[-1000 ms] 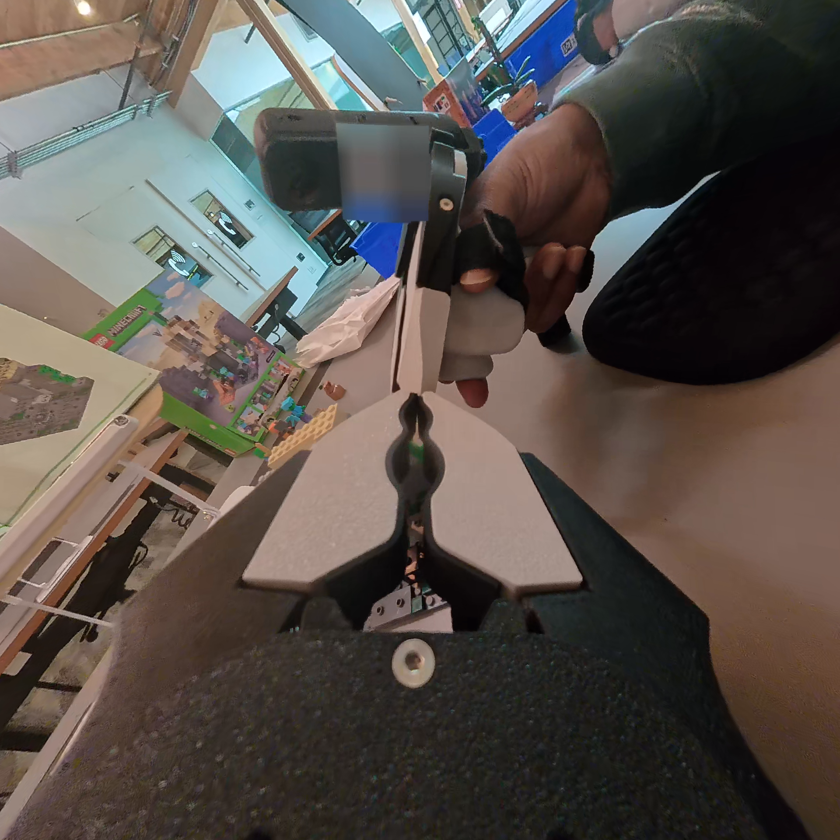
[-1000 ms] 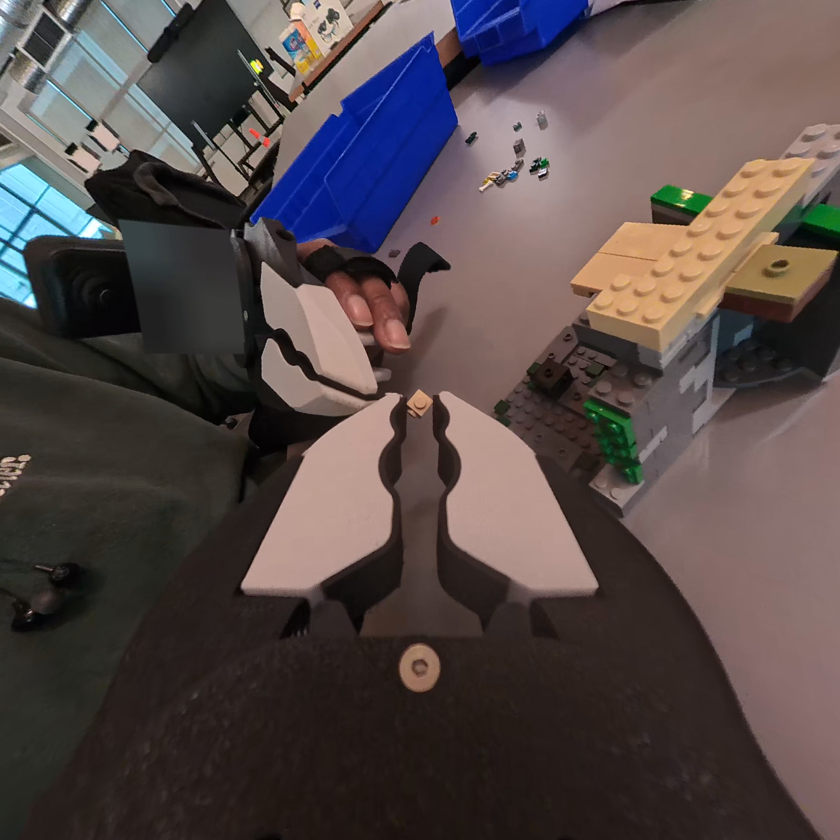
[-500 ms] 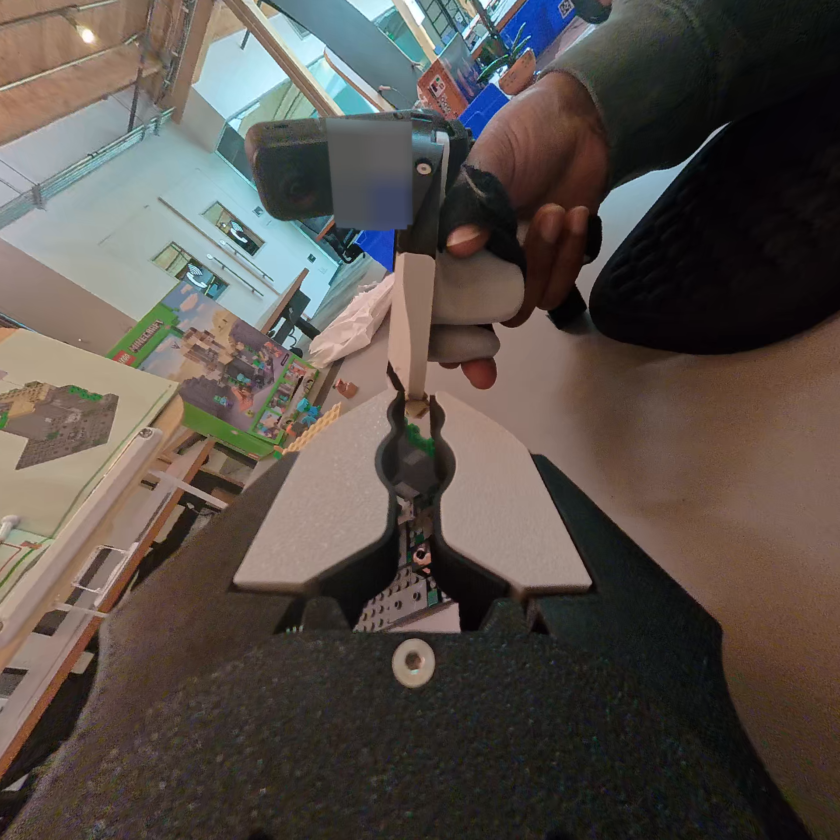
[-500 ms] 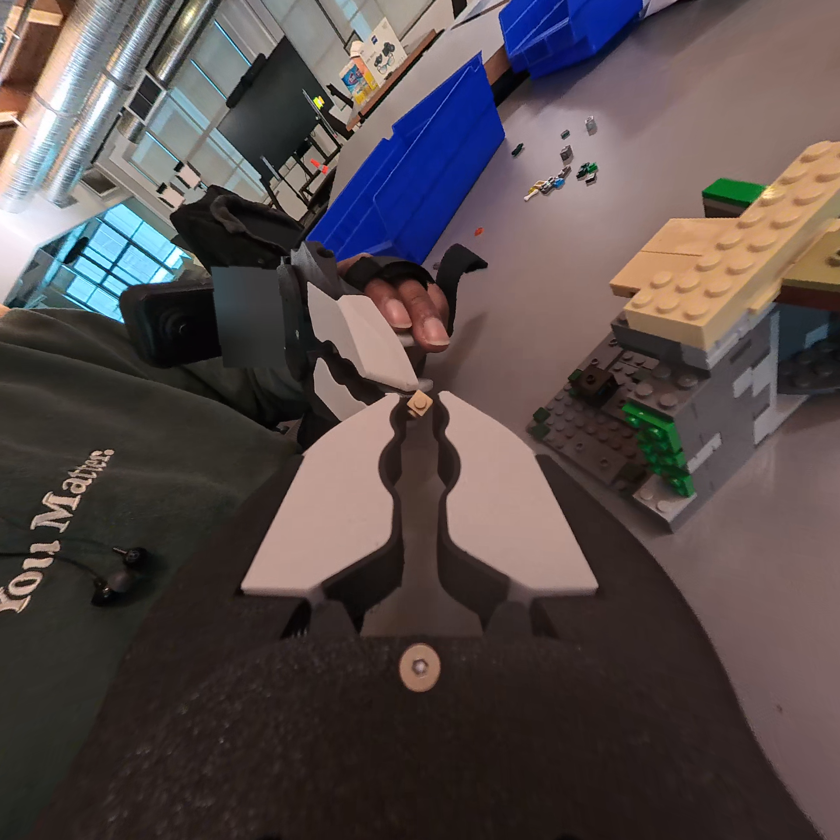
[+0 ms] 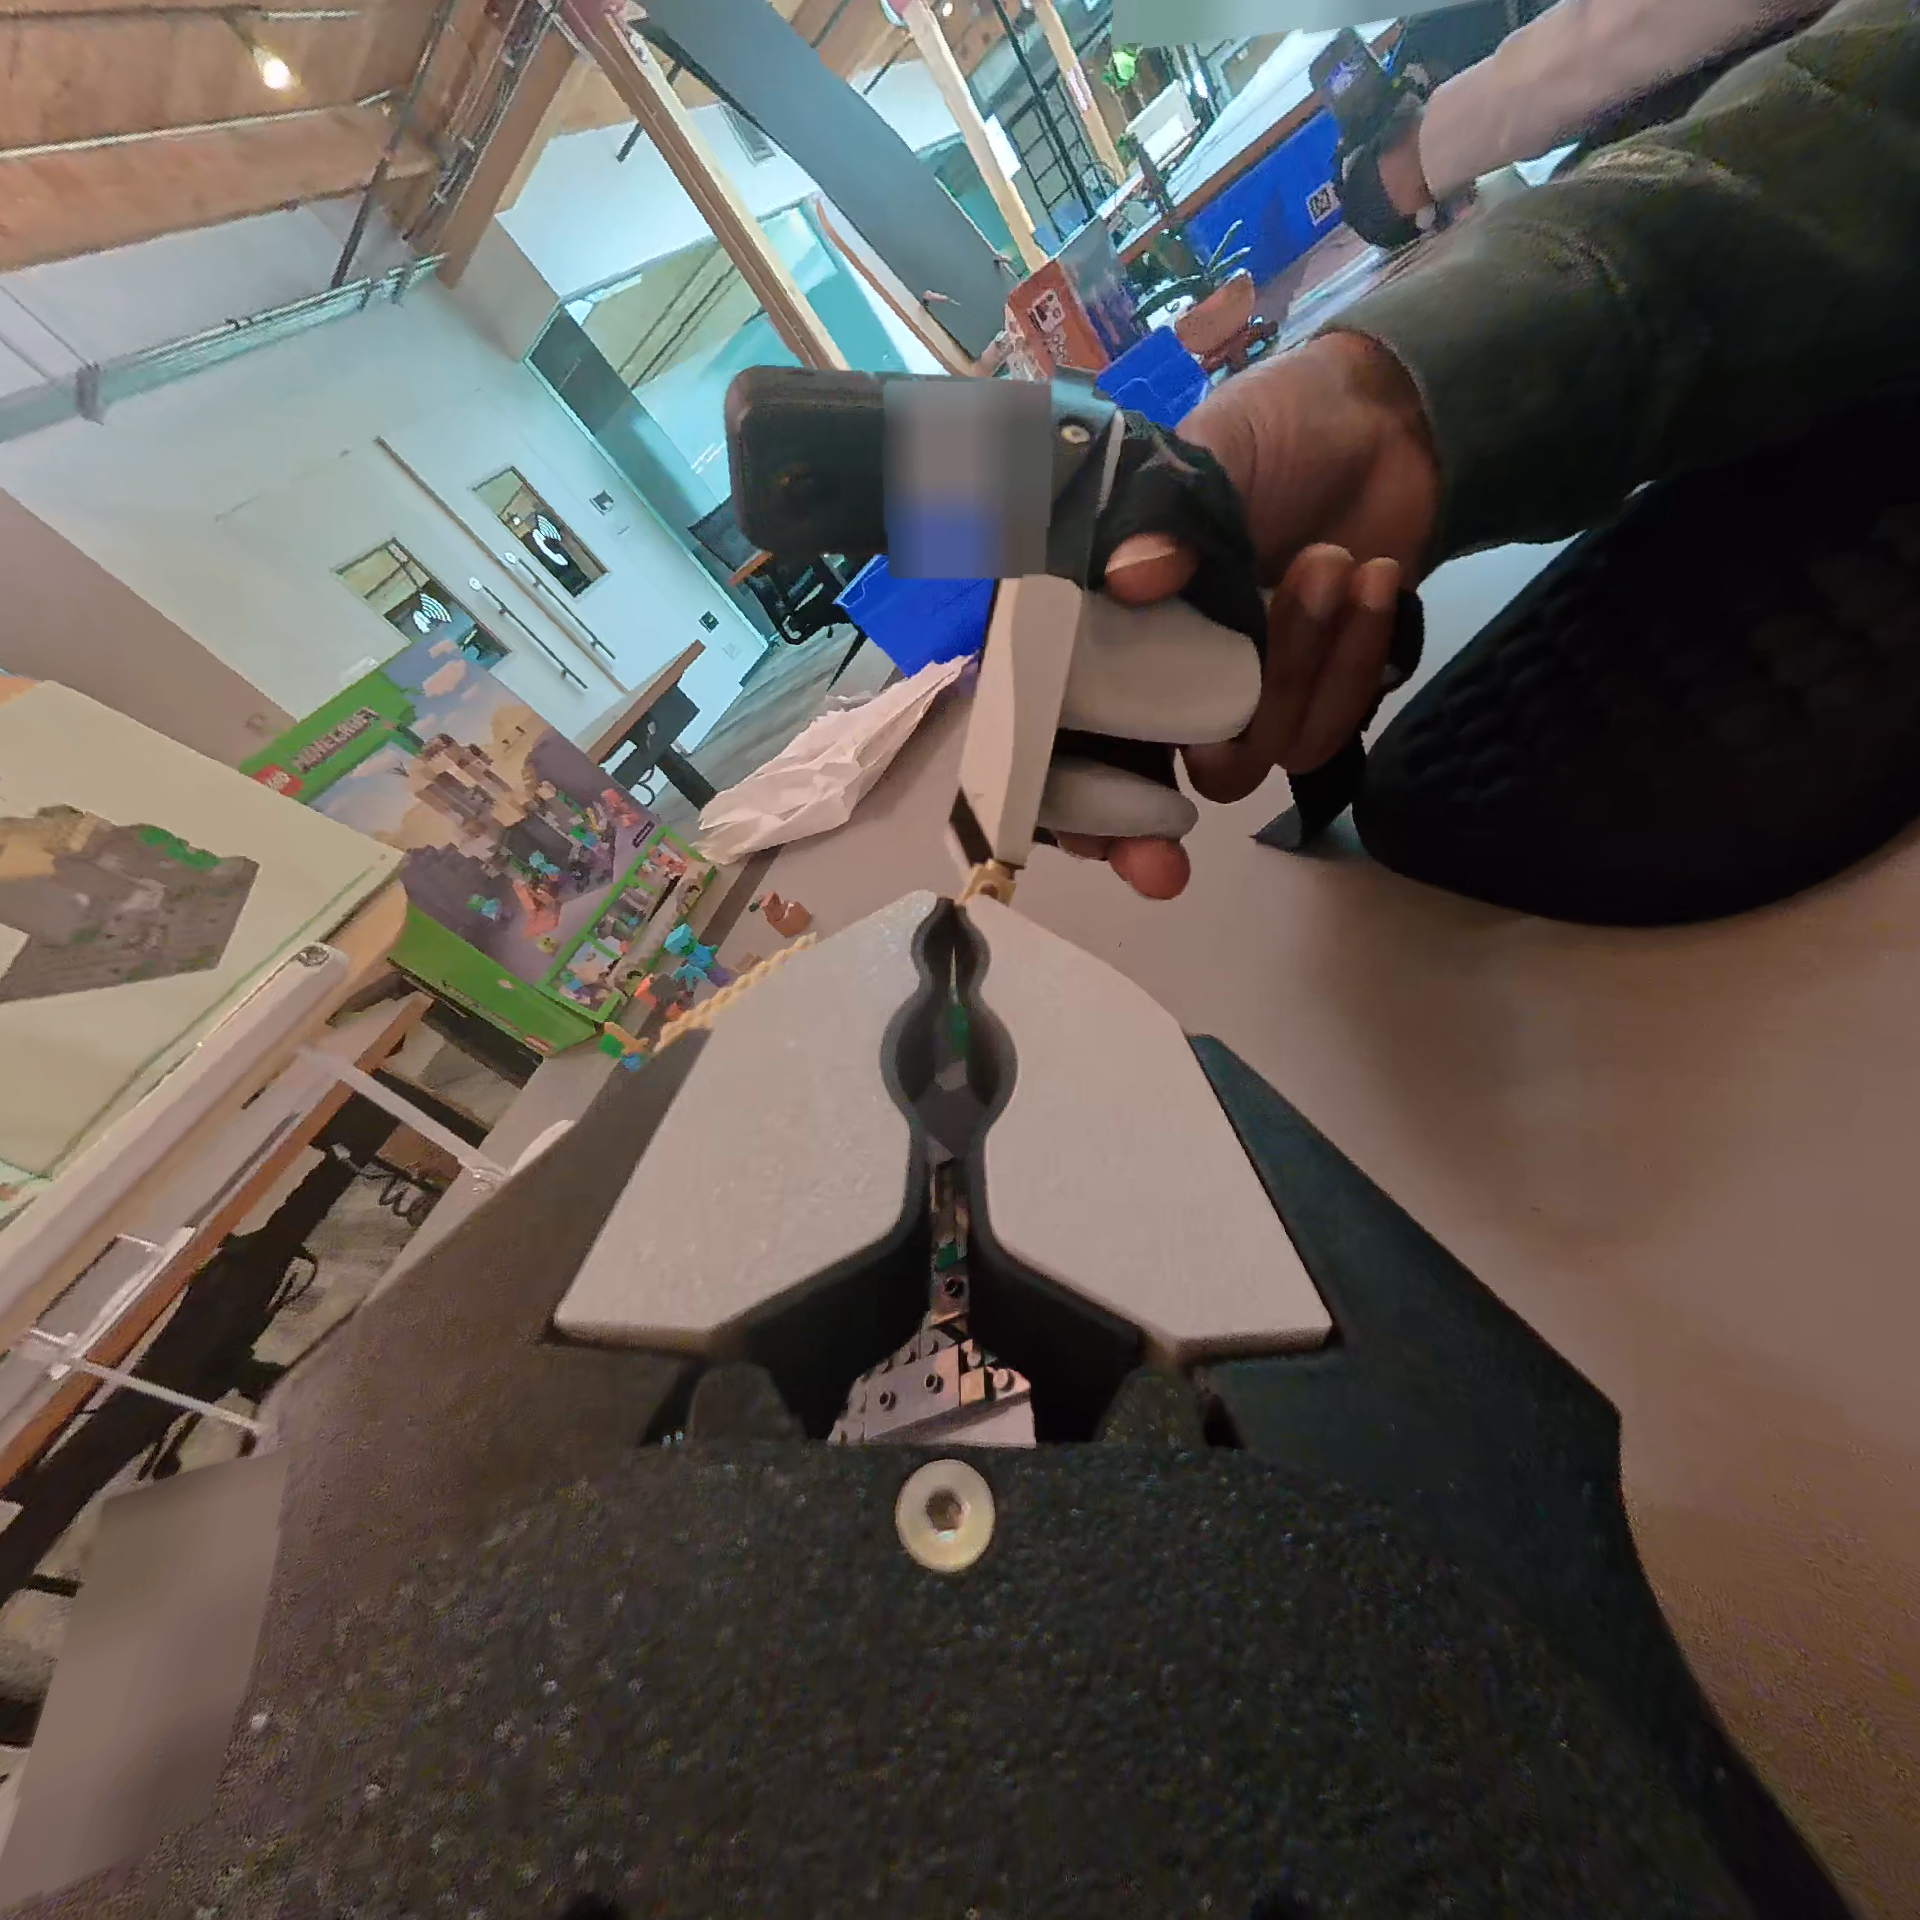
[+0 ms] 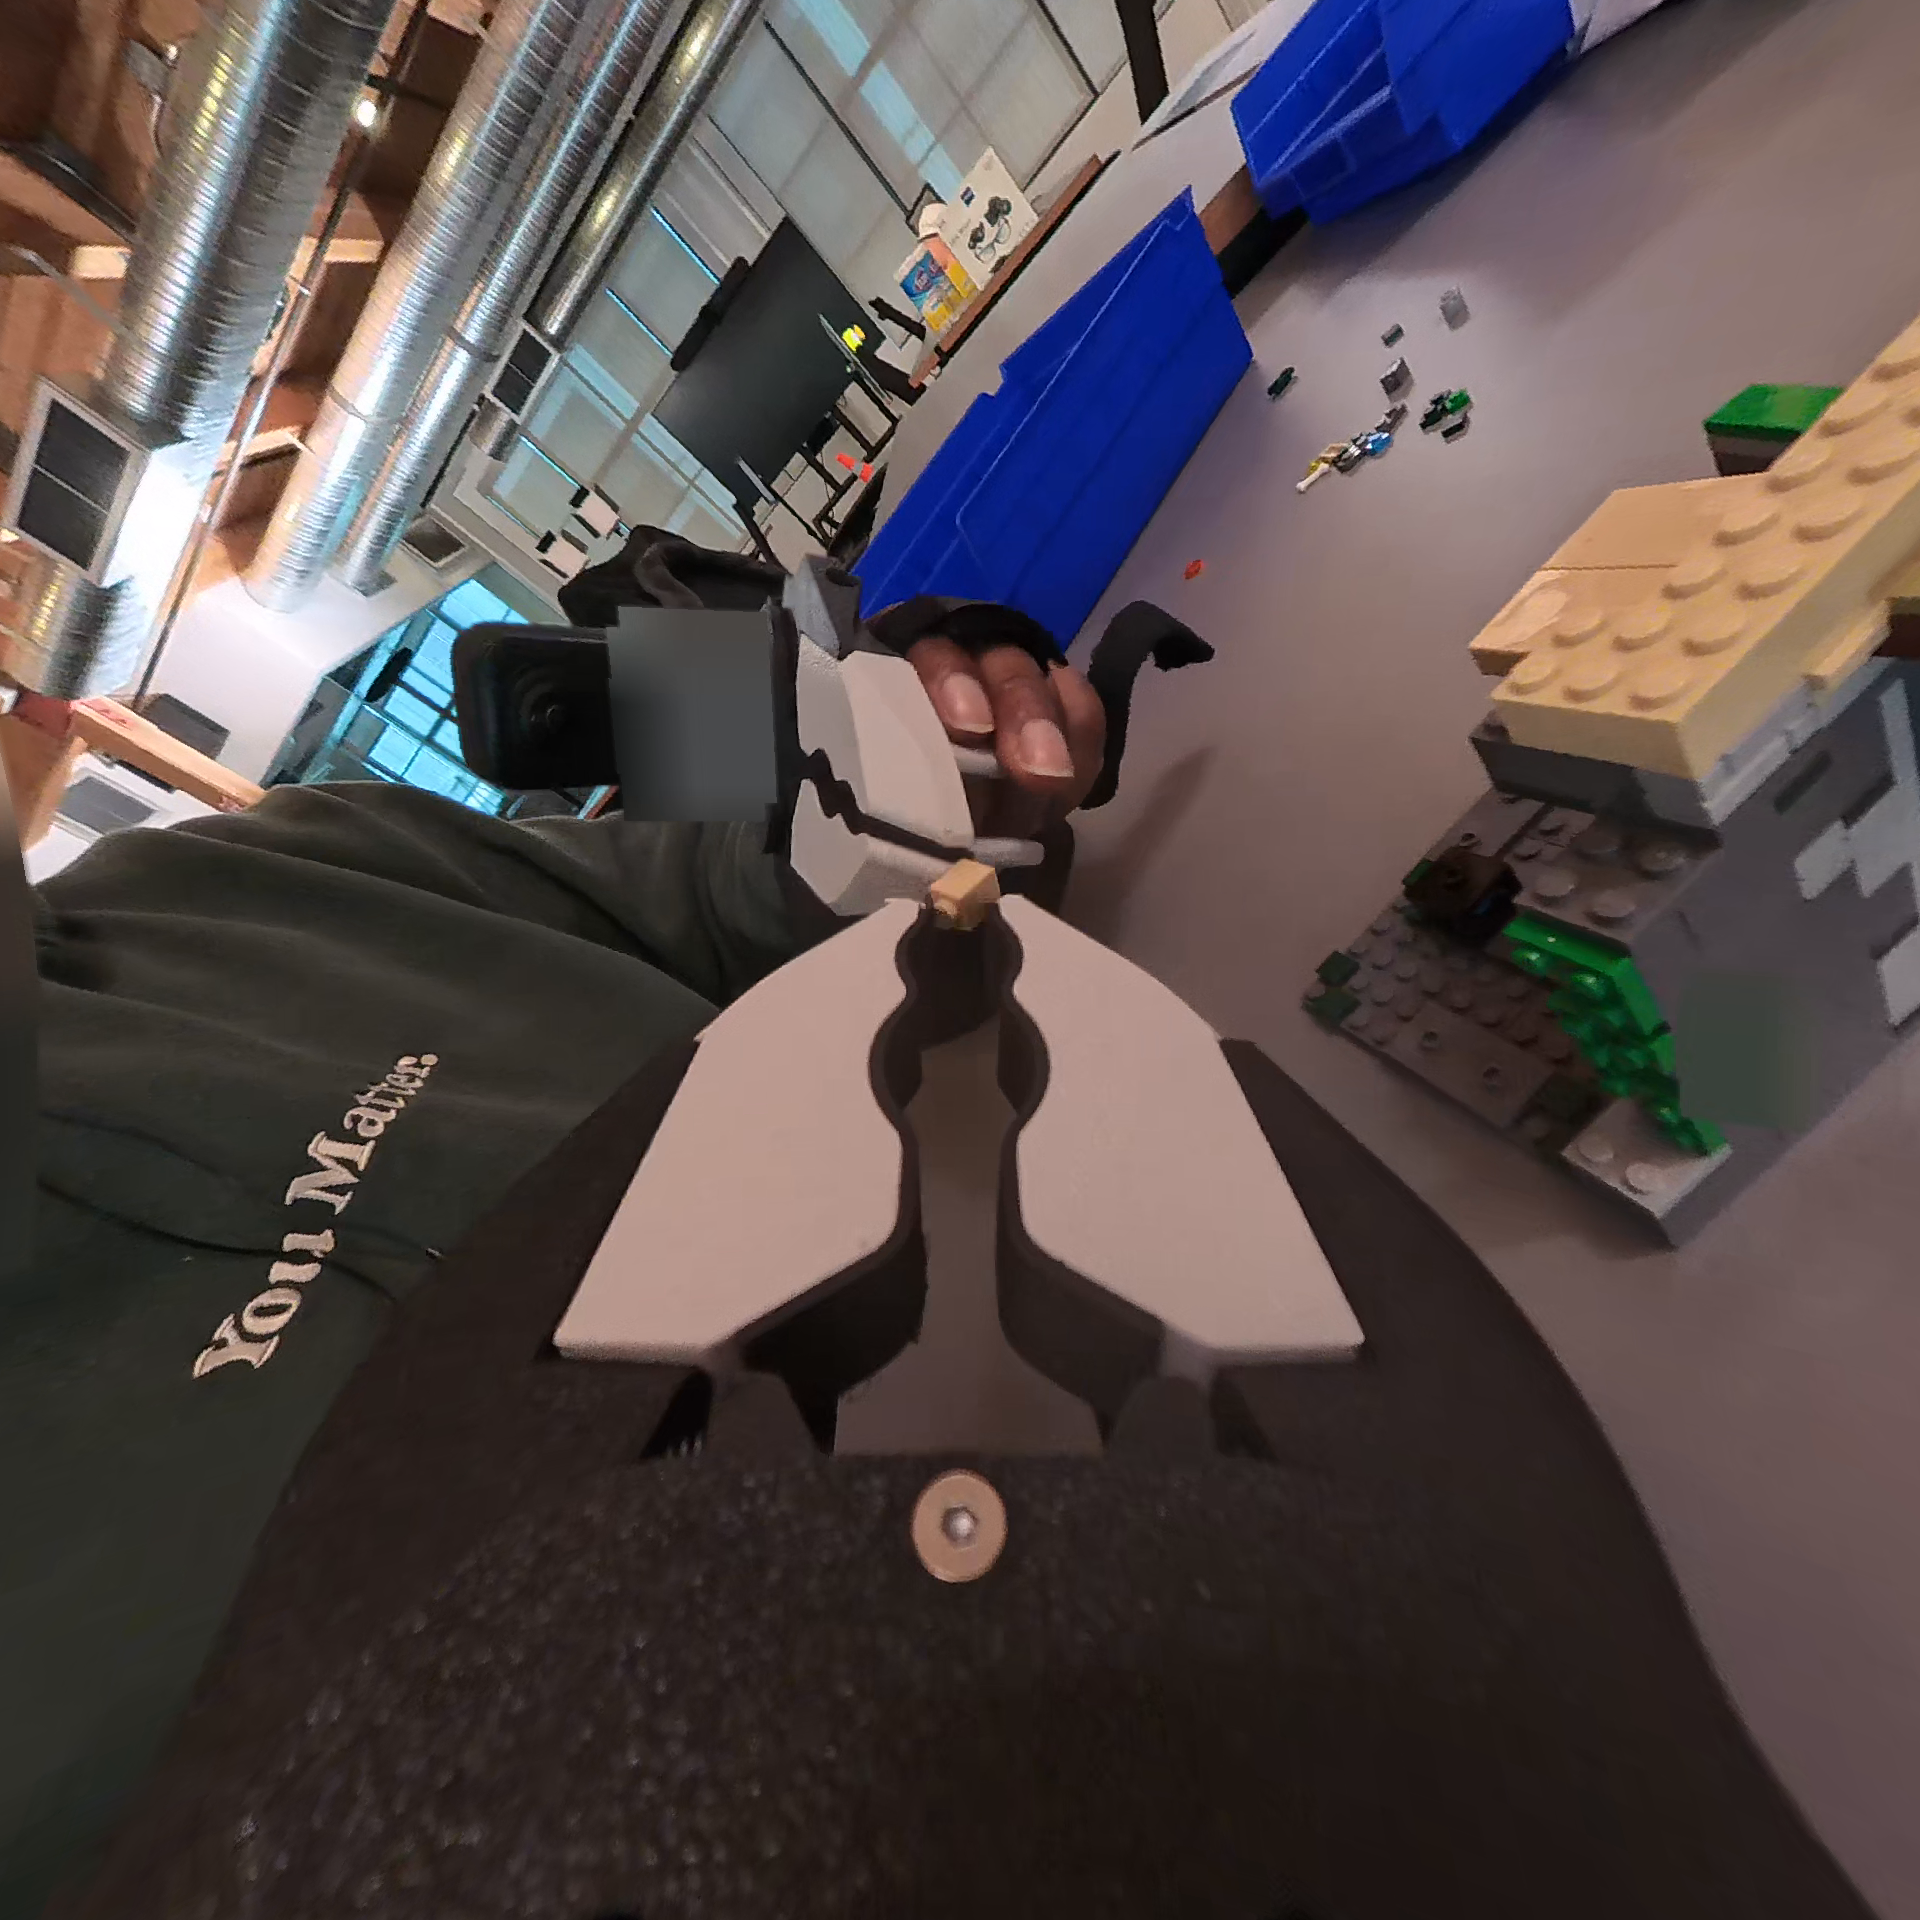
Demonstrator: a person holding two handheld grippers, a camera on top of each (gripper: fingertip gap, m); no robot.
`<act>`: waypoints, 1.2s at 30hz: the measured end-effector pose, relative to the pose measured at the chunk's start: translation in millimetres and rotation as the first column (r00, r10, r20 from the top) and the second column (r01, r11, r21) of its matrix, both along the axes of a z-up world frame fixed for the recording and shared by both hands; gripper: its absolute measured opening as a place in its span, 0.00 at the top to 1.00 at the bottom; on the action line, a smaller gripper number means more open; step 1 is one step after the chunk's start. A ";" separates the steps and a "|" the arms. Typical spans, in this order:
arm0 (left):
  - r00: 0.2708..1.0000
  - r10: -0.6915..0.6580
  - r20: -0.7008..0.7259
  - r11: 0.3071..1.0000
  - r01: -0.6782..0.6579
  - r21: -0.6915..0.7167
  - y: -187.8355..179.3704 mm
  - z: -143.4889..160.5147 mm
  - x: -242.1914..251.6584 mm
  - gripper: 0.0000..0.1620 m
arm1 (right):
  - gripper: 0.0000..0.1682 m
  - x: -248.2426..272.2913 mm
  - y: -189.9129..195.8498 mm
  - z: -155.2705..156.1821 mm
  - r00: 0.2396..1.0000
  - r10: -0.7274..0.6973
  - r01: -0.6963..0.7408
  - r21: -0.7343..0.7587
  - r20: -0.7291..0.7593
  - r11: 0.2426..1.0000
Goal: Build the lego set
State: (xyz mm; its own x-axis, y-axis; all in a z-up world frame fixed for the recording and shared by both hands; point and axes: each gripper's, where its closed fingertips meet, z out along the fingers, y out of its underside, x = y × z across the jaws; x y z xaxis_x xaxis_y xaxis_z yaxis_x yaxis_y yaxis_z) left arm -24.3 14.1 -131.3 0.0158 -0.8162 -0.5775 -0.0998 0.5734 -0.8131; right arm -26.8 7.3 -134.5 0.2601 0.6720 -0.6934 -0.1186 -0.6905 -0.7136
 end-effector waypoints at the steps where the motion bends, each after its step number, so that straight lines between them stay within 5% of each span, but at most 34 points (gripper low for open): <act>1: 1.000 -0.003 0.004 1.000 0.003 -0.014 0.4 0.5 -0.2 1.00 | 0.95 -0.5 0.1 -0.3 1.000 -0.002 0.002 0.001 0.000 1.000; 17: 1.000 -0.023 -0.019 1.000 0.023 0.013 -1.2 -4.2 -1.7 0.97 | 1.00 -0.3 -0.6 -6.0 1.000 -0.002 0.002 -0.002 -0.010 1.000; 24: 0.997 0.058 -0.055 0.998 -0.058 0.007 25.7 -7.7 -12.1 0.98 | 1.00 9.0 6.7 -21.6 0.984 -0.061 0.049 0.074 0.170 0.996; 31: 0.985 0.128 -0.114 0.987 -0.138 -0.084 53.1 -21.8 -20.1 1.00 | 0.97 72.2 25.5 -28.5 0.828 -0.280 0.120 0.334 0.486 0.935; 36: 0.979 0.117 -0.166 0.988 -0.131 -0.082 49.5 -34.0 -14.9 1.00 | 0.96 134.2 22.7 -4.5 0.776 -0.415 0.221 0.411 0.476 0.884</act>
State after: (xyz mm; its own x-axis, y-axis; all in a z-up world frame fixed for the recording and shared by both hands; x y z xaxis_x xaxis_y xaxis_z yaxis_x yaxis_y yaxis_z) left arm -39.2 63.5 -165.3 0.0337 -0.8633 -0.5036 -0.2985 0.4722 -0.8294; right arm 107.5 30.0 -139.0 0.7601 0.6348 -0.1388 0.1777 -0.4086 -0.8953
